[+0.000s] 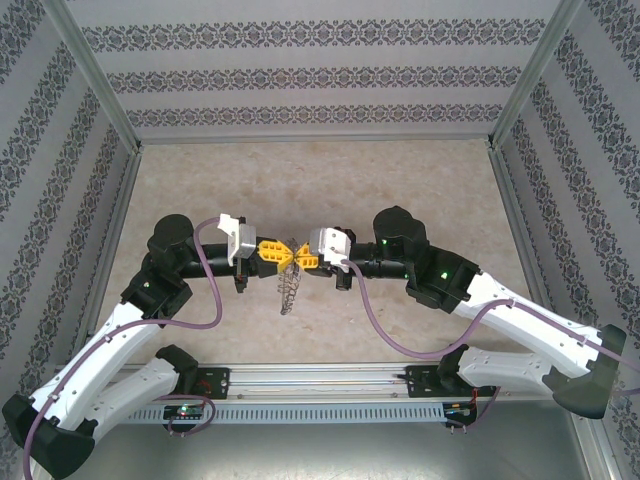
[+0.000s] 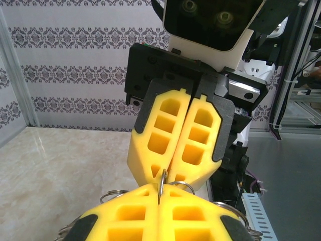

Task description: Put the keys on the keyring

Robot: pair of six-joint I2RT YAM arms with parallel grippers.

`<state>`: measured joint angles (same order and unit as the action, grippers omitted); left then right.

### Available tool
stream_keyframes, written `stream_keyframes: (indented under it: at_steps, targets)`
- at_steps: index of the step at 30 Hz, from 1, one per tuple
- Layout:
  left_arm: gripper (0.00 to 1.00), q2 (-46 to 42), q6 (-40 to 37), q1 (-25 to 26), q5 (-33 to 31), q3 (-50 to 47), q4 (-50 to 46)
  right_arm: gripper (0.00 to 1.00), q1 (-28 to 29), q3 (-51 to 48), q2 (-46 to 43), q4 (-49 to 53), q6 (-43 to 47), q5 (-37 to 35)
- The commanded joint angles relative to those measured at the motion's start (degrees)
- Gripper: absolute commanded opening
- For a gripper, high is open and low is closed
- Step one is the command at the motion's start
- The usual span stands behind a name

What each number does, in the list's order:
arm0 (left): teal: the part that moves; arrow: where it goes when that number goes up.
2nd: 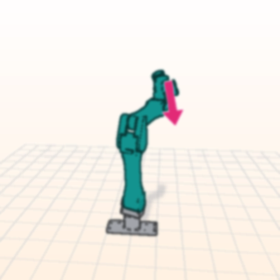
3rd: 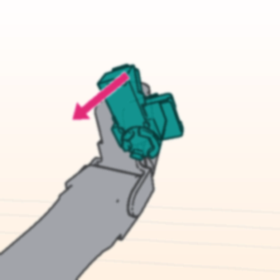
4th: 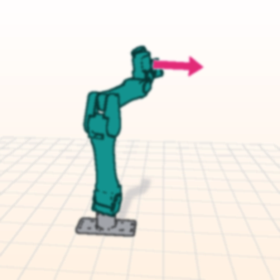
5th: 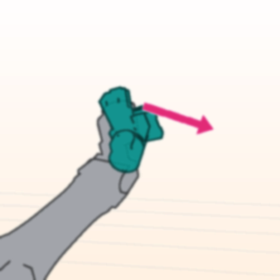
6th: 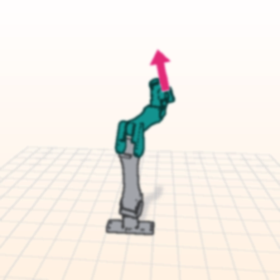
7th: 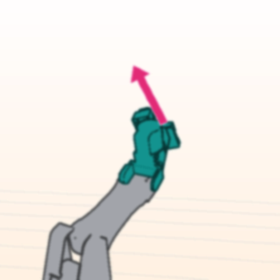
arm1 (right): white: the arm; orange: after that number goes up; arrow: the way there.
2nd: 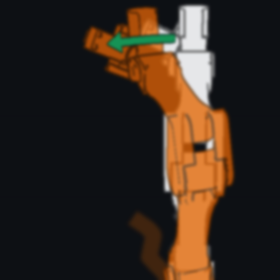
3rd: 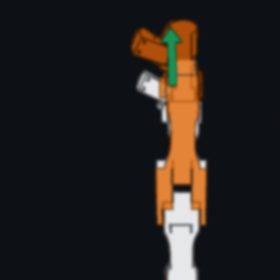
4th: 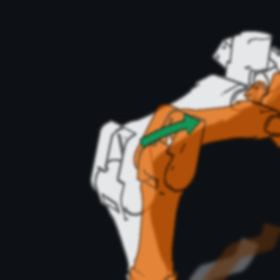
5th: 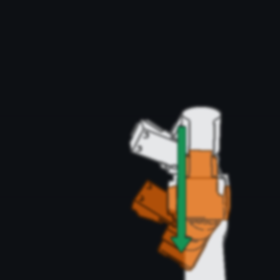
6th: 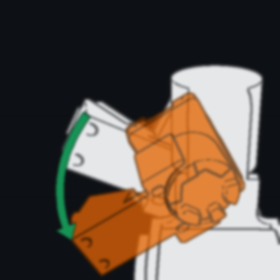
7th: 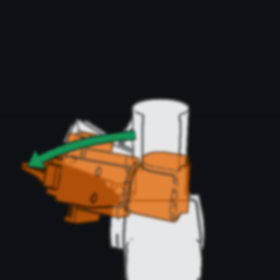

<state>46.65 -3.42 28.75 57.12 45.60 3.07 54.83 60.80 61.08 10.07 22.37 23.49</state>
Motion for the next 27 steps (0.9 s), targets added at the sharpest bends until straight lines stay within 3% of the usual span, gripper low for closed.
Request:
stream_keyframes:
  at_steps: [1, 7, 11, 14, 20, 27]
  targets:
    - [0.00, 0.6, -0.7, 0.3, 2.6, 1.0, 0.8, 0.02, -0.3, 1.0, 0.8, -5.2, 0.0, 1.3]
    - [0.00, 1.0, -2.5, 0.3, 1.4, 1.8, -2.4, 0.00, -0.3, 1.5, 0.8, -4.1, 0.5, 1.2]
    - [0.22, 0.5, -9.6, 0.3, -4.0, 5.0, -13.2, 0.00, -1.1, 3.5, 0.4, 2.0, 2.2, -0.4]
    - [0.32, 0.3, -15.7, 0.3, -10.2, 7.6, -21.0, 0.00, -2.2, 6.4, 0.6, 9.0, 3.8, -1.3]
    - [0.34, 3.7, -26.8, 1.3, -14.9, 14.8, -33.7, 0.00, -3.5, 14.7, 4.1, 26.5, 8.6, -1.4]
    - [0.32, 7.4, -28.5, 3.2, -12.7, 18.3, -33.6, 0.00, -4.3, 20.4, 8.0, 35.3, 11.2, -0.5]
